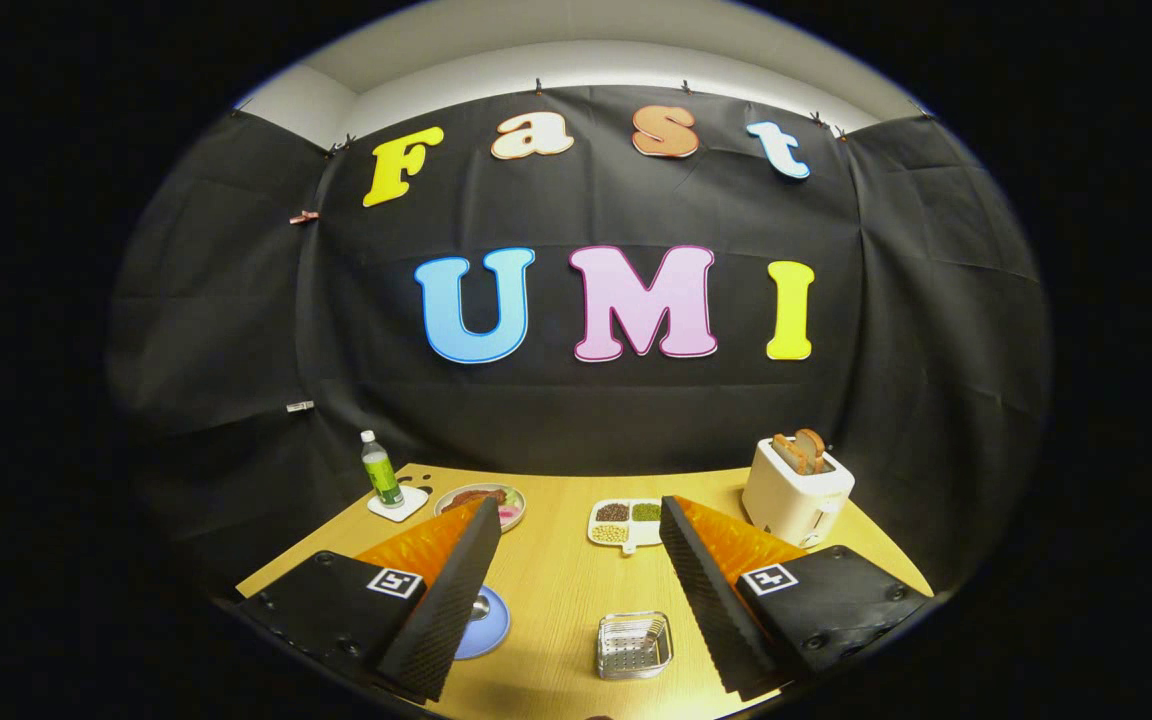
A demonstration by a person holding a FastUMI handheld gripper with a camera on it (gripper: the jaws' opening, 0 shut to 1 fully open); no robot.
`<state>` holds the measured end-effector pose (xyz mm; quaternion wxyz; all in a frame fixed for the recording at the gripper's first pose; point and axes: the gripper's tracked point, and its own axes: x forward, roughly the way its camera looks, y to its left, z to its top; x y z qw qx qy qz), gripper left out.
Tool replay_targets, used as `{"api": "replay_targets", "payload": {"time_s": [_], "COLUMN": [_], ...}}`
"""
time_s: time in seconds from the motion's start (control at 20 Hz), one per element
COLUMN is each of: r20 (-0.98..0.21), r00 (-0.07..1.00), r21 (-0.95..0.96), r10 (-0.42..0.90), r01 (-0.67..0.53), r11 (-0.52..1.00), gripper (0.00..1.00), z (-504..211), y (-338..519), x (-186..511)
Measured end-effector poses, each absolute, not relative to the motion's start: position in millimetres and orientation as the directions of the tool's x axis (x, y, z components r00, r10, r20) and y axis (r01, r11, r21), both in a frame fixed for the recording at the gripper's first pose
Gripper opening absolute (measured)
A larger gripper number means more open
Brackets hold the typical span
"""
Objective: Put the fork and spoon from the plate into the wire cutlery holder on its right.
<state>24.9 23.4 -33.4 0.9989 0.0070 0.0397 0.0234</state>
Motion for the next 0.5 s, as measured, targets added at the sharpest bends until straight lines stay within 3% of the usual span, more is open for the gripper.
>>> {"api": "replay_targets", "payload": {"time_s": [0.3,0.5], "r20": [-0.138,-0.289], "r00": [0.987,0.951], "r21": [0.038,0.063], "r10": [0.082,0.112], "r01": [-0.078,-0.097], "r11": [0.996,0.993], "gripper": [0.99,0.99], "z": [-53.5,-99.5], "y": [52.0,79.4], "x": [45.6,53.8]}}
